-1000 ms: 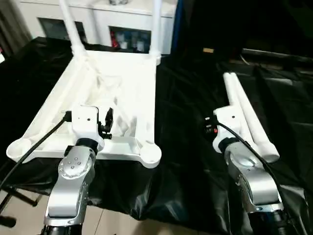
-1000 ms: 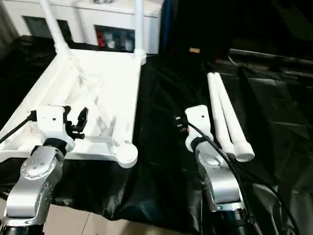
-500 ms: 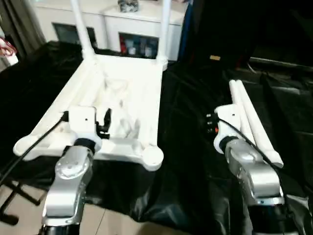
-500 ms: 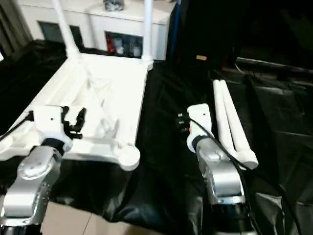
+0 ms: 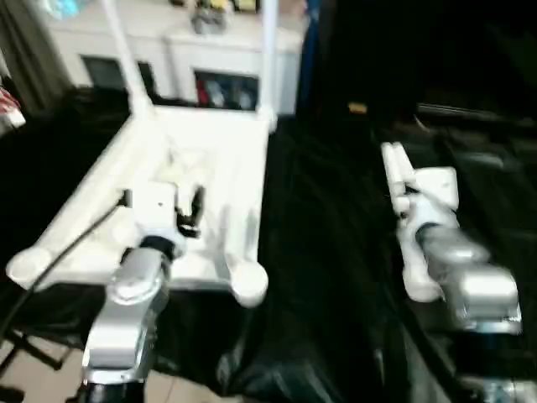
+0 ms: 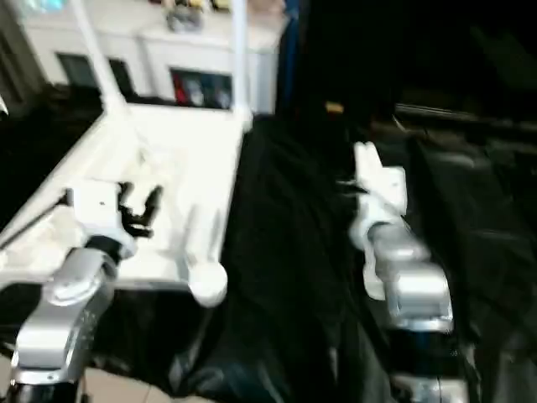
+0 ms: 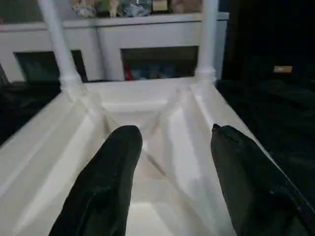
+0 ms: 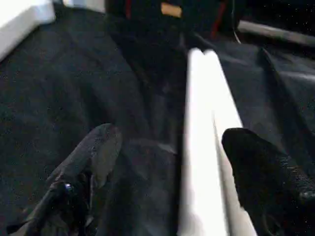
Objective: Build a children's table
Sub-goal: Rotate table base, then pick table leg
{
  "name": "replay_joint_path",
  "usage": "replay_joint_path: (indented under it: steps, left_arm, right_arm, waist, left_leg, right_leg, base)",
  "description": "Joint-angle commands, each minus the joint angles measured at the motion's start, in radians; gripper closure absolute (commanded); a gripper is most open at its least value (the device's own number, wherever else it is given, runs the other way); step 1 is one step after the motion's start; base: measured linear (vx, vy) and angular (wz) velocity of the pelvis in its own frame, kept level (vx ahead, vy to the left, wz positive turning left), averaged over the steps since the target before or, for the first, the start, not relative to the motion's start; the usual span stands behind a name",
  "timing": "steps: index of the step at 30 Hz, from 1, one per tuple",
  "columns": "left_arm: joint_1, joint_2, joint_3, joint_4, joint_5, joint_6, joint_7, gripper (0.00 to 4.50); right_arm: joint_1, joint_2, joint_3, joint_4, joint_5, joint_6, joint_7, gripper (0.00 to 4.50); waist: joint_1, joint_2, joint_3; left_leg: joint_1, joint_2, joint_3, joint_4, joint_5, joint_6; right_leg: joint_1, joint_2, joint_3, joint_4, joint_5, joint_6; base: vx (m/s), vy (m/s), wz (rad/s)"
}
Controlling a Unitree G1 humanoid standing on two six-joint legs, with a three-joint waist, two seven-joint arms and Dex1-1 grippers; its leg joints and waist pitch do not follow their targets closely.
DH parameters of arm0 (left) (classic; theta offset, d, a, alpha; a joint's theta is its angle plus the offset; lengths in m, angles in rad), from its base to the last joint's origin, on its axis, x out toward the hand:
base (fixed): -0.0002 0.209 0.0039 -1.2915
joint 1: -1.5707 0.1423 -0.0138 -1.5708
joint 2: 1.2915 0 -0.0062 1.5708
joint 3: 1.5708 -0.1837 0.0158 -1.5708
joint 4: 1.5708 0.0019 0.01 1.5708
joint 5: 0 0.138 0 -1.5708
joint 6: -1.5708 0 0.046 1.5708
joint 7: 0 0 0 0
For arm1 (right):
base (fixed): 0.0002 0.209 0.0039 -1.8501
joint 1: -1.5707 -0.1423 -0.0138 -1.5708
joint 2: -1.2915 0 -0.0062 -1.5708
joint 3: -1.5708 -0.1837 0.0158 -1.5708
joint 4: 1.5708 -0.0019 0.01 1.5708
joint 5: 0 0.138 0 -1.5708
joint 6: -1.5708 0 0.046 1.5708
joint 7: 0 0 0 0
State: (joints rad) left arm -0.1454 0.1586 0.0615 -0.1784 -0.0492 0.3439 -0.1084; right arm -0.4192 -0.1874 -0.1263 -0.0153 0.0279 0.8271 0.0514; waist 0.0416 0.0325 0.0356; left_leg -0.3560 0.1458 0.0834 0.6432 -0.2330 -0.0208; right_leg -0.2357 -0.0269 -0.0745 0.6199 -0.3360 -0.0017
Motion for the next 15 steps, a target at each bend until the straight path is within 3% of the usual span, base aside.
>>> replay_joint_path:
  steps: [1, 2, 3, 4, 5, 6, 7, 8, 9, 11, 12, 13, 15]
  left_arm:
    - [-0.001, 0.008, -0.015, -0.005, -0.011, -0.004, -0.038, 1.85]
    - [0.001, 0.018, -0.026, -0.010, -0.010, 0.000, -0.056, 1.85]
    - [0.006, 0.029, -0.041, -0.021, -0.018, -0.005, -0.089, 1.85]
    - [0.006, 0.029, -0.041, -0.021, -0.018, -0.005, -0.089, 1.85]
    - [0.009, 0.050, -0.058, -0.053, -0.060, -0.006, -0.163, 1.85]
    - [0.008, 0.062, -0.063, -0.073, -0.110, 0.028, -0.214, 1.67]
    - [0.008, 0.062, -0.063, -0.073, -0.110, 0.028, -0.214, 1.56]
    - [0.005, 0.082, -0.075, -0.100, -0.164, 0.076, -0.274, 1.49]
    - [0.003, 0.138, -0.122, -0.146, -0.190, 0.119, -0.365, 1.49]
    - [0.002, 0.156, -0.138, -0.159, -0.190, 0.131, -0.388, 1.31]
    - [-0.002, 0.182, -0.160, -0.177, -0.196, 0.146, -0.426, 1.31]
    - [-0.007, 0.195, -0.170, -0.186, -0.203, 0.156, -0.451, 1.11]
    - [-0.015, 0.210, -0.182, -0.194, -0.211, 0.161, -0.482, 1.07]
  right_arm:
    - [-0.019, -0.017, -0.009, 0.006, -0.009, 0.044, -0.009, 0.46]
    - [-0.026, -0.024, -0.011, 0.008, -0.009, 0.061, -0.008, 0.40]
    - [-0.036, -0.034, -0.015, 0.014, -0.003, 0.085, -0.005, 0.19]
    - [-0.036, -0.034, -0.015, 0.014, -0.003, 0.085, -0.005, 0.19]
    - [-0.062, -0.046, -0.037, 0.042, 0.017, 0.101, 0.002, 0.05]
    - [-0.076, -0.048, -0.053, 0.062, 0.027, 0.104, 0.005, 0.00]
    - [-0.076, -0.048, -0.053, 0.062, 0.027, 0.104, 0.005, 0.00]
    - [-0.091, -0.061, -0.053, 0.087, 0.015, 0.103, 0.005, 0.00]
    - [-0.116, -0.071, -0.059, 0.123, 0.018, 0.121, 0.010, 0.00]
    - [-0.125, -0.074, -0.063, 0.137, 0.023, 0.130, 0.013, 0.00]
    - [-0.144, -0.080, -0.069, 0.171, 0.034, 0.140, 0.023, 0.00]
    - [-0.156, -0.085, -0.071, 0.194, 0.043, 0.147, 0.036, 0.00]
    - [-0.175, -0.092, -0.073, 0.227, 0.057, 0.160, 0.052, 0.00]
  waist:
    - [-0.055, 0.025, -0.072]
    - [-0.057, 0.010, -0.076]
    - [-0.052, 0.002, -0.073]
    - [-0.036, -0.030, -0.075]
    - [-0.020, -0.047, -0.077]
    - [0.004, -0.058, -0.071]
    - [0.009, -0.061, -0.079]
    - [0.006, -0.056, -0.074]
    - [0.000, -0.046, -0.064]
    - [-0.006, -0.036, -0.056]
    - [-0.009, -0.031, -0.049]
    - [-0.010, -0.033, -0.043]
    - [-0.011, -0.035, -0.036]
  left_leg:
    - [0.146, 0.136, -0.121, -0.103, 0.050, 0.268]
    - [0.139, 0.159, -0.145, -0.086, 0.276, 0.423]
    - [0.128, 0.162, -0.143, -0.072, 0.429, 0.468]
    - [0.077, 0.117, -0.110, -0.033, 0.651, 0.436]
    - [0.020, 0.054, -0.065, -0.006, 0.648, 0.353]
    - [-0.035, -0.003, -0.015, -0.016, 0.503, 0.231]
    - [-0.040, 0.004, -0.004, -0.034, 0.328, 0.131]
    - [-0.032, 0.012, 0.002, -0.054, 0.202, 0.064]
    - [-0.025, 0.020, 0.005, -0.071, 0.115, 0.027]
    - [-0.021, 0.031, 0.007, -0.081, 0.043, -0.005]
    - [-0.010, 0.043, 0.012, -0.088, -0.042, -0.028]
    - [-0.006, 0.047, 0.021, -0.093, -0.118, -0.044]
    - [0.000, 0.052, 0.034, -0.100, -0.214, -0.072]
  right_leg:
    - [-0.113, -0.040, 0.003, 0.042, -0.005, -0.100]
    - [-0.146, -0.065, 0.028, 0.070, 0.049, -0.026]
    - [-0.163, -0.085, 0.048, 0.068, 0.098, 0.004]
    - [-0.153, -0.131, 0.093, 0.014, 0.272, 0.033]
    - [-0.114, -0.143, 0.107, -0.012, 0.397, 0.031]
    - [-0.082, -0.140, 0.106, -0.008, 0.586, 0.012]
    - [-0.062, -0.132, 0.096, -0.001, 0.635, -0.015]
    - [-0.060, -0.116, 0.084, -0.006, 0.588, -0.064]
    - [-0.065, -0.106, 0.077, -0.016, 0.445, -0.121]
    - [-0.070, -0.099, 0.076, -0.022, 0.292, -0.169]
    - [-0.079, -0.097, 0.076, -0.030, 0.166, -0.199]
    - [-0.086, -0.096, 0.080, -0.038, 0.059, -0.212]
    - [-0.099, -0.096, 0.084, -0.049, -0.086, -0.201]
  base:
    - [0.125, 0.028, -0.13]
    - [0.063, -0.014, -0.06]
    - [0.063, -0.014, -0.06]
    - [0.000, 0.000, 0.00]
    - [-0.062, 0.018, -0.05]
    - [-0.062, 0.018, -0.05]
    - [0.000, 0.000, 0.00]
    - [0.000, 0.000, 0.00]
    - [0.000, 0.000, 0.00]
    - [-0.071, -0.020, -0.06]
    - [-0.076, -0.015, -0.05]
    - [-0.080, -0.009, 0.01]
    - [-0.079, -0.010, 0.02]
